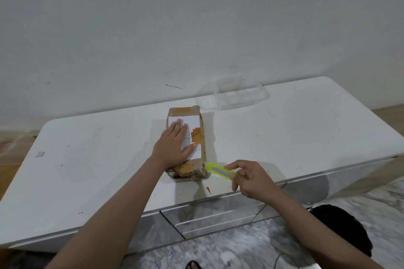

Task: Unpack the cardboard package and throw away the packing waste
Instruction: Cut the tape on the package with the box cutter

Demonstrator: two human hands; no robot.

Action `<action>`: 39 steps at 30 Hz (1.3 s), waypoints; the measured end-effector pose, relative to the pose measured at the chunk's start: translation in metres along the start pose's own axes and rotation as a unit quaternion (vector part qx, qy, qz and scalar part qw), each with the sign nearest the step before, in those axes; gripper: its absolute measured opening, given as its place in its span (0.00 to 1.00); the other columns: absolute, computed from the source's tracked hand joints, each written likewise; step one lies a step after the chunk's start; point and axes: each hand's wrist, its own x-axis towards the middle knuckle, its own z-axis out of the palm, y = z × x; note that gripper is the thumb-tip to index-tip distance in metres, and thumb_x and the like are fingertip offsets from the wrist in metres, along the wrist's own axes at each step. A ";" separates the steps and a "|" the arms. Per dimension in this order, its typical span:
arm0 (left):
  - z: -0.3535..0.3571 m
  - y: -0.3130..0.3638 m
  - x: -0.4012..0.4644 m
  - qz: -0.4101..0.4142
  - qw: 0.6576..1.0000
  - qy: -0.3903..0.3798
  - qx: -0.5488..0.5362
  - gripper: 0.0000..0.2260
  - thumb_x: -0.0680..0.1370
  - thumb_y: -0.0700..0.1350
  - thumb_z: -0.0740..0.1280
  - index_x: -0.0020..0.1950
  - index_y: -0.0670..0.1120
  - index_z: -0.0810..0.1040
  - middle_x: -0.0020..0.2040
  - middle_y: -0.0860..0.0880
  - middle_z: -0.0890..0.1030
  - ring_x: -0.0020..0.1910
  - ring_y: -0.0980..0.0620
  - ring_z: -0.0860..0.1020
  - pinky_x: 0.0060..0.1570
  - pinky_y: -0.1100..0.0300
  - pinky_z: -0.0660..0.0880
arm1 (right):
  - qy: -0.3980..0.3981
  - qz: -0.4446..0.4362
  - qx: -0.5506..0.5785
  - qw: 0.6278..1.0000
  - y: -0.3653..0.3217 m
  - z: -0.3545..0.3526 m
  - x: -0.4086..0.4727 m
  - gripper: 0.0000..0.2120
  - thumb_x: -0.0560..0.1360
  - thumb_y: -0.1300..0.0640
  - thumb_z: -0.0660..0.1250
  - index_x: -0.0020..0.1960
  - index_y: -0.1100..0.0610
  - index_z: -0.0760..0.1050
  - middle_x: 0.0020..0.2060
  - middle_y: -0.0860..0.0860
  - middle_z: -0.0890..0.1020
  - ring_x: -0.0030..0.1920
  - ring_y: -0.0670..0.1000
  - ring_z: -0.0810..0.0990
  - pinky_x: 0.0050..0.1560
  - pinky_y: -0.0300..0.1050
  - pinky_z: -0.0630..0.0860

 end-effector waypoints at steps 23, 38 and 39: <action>-0.009 0.035 -0.012 -0.150 0.989 -0.001 0.013 0.31 0.79 0.59 0.52 0.77 0.44 0.51 0.78 0.39 0.47 0.77 0.41 0.45 0.73 0.45 0.47 | 0.159 0.052 0.302 0.938 -0.011 0.051 0.021 0.04 0.80 0.56 0.60 0.51 0.55 0.72 0.48 0.54 0.83 0.50 0.52 0.83 0.57 0.60 0.77; -0.005 0.042 -0.027 -0.112 0.991 -0.002 0.070 0.31 0.79 0.64 0.45 0.78 0.51 0.46 0.77 0.36 0.47 0.76 0.36 0.47 0.72 0.41 0.48 | 0.173 0.058 0.278 0.943 -0.021 0.031 0.109 0.06 0.78 0.54 0.63 0.53 0.54 0.74 0.53 0.57 0.83 0.53 0.57 0.82 0.58 0.59 0.77; -0.005 0.041 -0.027 -0.103 0.992 -0.004 0.080 0.30 0.79 0.63 0.45 0.78 0.53 0.45 0.77 0.37 0.46 0.76 0.37 0.45 0.72 0.41 0.46 | 0.171 0.055 0.275 0.945 -0.022 0.030 0.107 0.05 0.78 0.54 0.63 0.52 0.54 0.74 0.53 0.55 0.83 0.53 0.55 0.82 0.58 0.58 0.77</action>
